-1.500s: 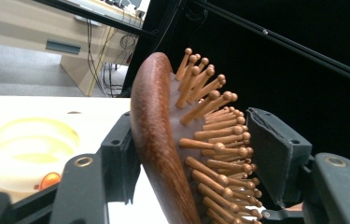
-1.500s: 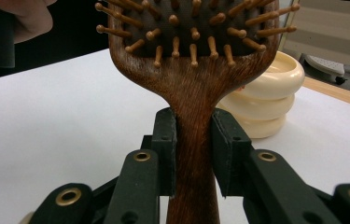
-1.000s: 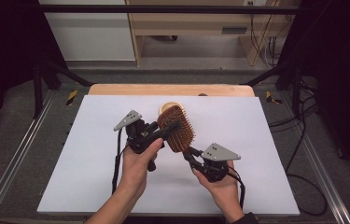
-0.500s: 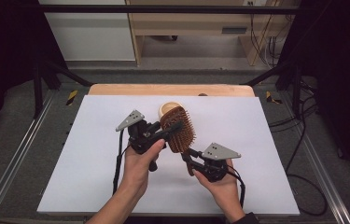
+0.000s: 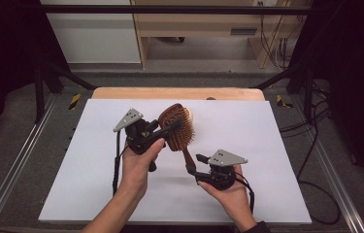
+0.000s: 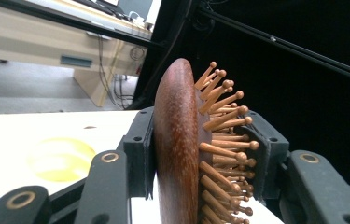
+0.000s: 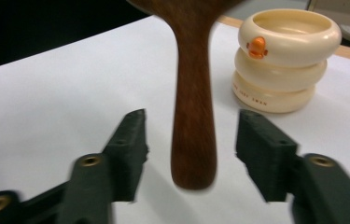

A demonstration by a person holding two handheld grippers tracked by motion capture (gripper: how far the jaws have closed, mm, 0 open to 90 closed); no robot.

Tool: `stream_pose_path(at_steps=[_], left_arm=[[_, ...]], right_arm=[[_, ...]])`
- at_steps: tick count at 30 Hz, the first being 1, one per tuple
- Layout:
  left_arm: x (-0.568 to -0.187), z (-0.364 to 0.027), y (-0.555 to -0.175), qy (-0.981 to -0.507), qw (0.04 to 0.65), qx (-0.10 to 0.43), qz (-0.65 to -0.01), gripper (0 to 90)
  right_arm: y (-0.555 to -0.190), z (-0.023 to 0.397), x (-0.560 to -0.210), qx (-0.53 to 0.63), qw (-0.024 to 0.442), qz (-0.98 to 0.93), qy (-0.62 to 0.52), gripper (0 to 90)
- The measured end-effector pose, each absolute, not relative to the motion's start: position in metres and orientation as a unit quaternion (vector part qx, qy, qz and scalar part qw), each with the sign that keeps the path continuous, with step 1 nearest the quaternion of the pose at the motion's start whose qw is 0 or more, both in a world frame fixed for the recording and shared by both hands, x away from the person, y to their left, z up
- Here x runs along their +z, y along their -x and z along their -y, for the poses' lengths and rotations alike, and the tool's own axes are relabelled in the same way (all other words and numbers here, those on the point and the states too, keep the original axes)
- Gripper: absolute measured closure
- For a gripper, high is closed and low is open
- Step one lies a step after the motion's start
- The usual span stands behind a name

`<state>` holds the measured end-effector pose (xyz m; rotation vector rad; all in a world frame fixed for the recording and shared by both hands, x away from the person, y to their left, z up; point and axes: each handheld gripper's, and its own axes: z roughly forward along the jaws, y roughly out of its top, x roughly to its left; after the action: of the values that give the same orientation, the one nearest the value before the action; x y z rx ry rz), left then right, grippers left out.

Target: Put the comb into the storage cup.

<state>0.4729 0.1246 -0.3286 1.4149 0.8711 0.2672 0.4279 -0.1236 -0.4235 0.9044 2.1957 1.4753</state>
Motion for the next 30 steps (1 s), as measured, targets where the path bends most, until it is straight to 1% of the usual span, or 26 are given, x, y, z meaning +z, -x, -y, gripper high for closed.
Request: stream_pose_path(at_steps=[2,4,8,11,14,16,20,25,28,30], left_arm=[[-0.325,-0.128,-0.474,-0.627,0.665,0.124,-0.385,51.5],[-0.319,-0.132,-0.474,-0.627,0.665,0.132,-0.383,51.5],[-0.309,-0.135,-0.476,-0.629,0.661,0.145,-0.383,51.5],[-0.303,-0.136,-0.479,-0.630,0.657,0.152,-0.384,51.4],[-0.296,-0.134,-0.483,-0.633,0.654,0.156,-0.383,51.4],[-0.292,-0.131,-0.484,-0.636,0.651,0.160,-0.381,51.4],[-0.281,-0.125,-0.492,-0.639,0.649,0.162,-0.380,51.4],[-0.266,-0.116,-0.501,-0.640,0.649,0.167,-0.377,51.4],[-0.258,-0.111,-0.506,-0.634,0.652,0.168,-0.381,51.4],[-0.254,-0.109,-0.508,-0.621,0.662,0.156,-0.389,51.4]], right_arm=[[-0.428,0.126,-0.422,0.518,0.158,-0.773,-0.330,38.4],[-0.426,0.130,-0.422,0.519,0.155,-0.771,-0.336,34.2],[-0.425,0.139,-0.423,0.522,0.153,-0.759,-0.358,21.8],[-0.426,0.143,-0.431,0.510,0.157,-0.760,-0.370,9.0],[-0.428,0.146,-0.435,0.480,0.192,-0.761,-0.393,10.9],[-0.431,0.151,-0.436,0.476,0.191,-0.755,-0.408,9.4],[-0.435,0.163,-0.437,0.481,0.194,-0.744,-0.423,9.4],[-0.436,0.176,-0.437,0.489,0.205,-0.739,-0.415,7.6],[-0.435,0.180,-0.437,0.488,0.218,-0.739,-0.411,7.5],[-0.434,0.184,-0.436,0.485,0.225,-0.745,-0.399,5.9]])
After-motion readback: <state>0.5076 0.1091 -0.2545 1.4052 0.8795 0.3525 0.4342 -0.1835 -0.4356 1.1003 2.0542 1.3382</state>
